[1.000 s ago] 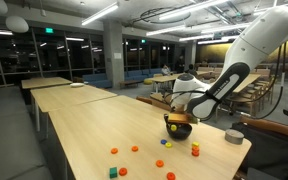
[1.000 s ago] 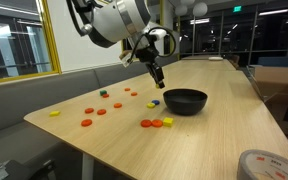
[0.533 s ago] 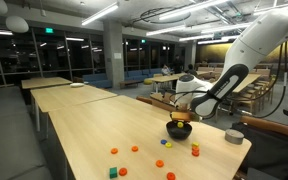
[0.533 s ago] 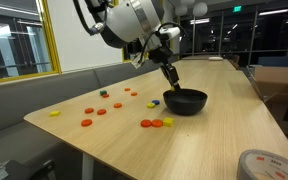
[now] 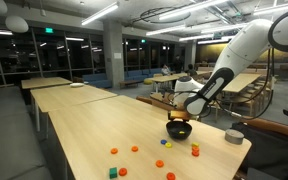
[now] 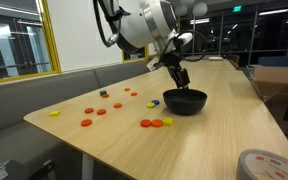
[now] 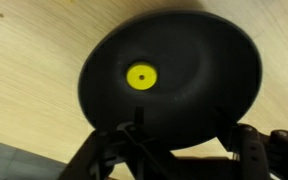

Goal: Put the two yellow, the green and one orange circle into the bowl.

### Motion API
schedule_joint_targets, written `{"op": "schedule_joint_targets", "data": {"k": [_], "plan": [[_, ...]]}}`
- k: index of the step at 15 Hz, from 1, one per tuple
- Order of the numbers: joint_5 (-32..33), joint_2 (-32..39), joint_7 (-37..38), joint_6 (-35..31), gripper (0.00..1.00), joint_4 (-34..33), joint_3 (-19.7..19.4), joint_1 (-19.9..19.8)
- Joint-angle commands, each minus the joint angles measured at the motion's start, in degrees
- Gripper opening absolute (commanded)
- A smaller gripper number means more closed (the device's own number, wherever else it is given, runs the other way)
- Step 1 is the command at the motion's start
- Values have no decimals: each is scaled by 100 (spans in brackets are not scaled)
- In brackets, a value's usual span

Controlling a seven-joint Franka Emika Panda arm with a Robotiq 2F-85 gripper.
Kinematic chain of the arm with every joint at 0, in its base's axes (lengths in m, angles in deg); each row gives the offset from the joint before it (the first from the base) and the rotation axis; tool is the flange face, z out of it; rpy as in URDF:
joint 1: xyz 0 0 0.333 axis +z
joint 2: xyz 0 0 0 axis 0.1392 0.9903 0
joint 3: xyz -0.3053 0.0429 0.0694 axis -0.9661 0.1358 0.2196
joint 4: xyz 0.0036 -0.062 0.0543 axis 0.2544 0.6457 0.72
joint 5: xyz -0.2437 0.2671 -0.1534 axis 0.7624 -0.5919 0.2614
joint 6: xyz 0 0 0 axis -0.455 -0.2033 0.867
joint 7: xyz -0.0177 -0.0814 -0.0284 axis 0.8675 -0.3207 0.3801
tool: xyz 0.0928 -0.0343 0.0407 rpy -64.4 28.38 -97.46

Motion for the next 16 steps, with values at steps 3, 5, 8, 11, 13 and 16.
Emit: {"op": "schedule_joint_targets", "data": {"k": [3, 5, 8, 11, 13, 16], "plan": [[-1317, -276, -2159, -356, 100, 150, 653, -4], [-1859, -386, -2988, -316, 100, 236, 932, 5], [-2755, -435, -4272, -374, 100, 359, 1733, -409], [-3675, -317, -5528, -255, 100, 303, 2845, -1147], [-4246, -129, -6363, 46, 100, 112, 3636, -1784], [-4837, -95, -7276, 1222, 100, -107, 2968, -1388]]}}
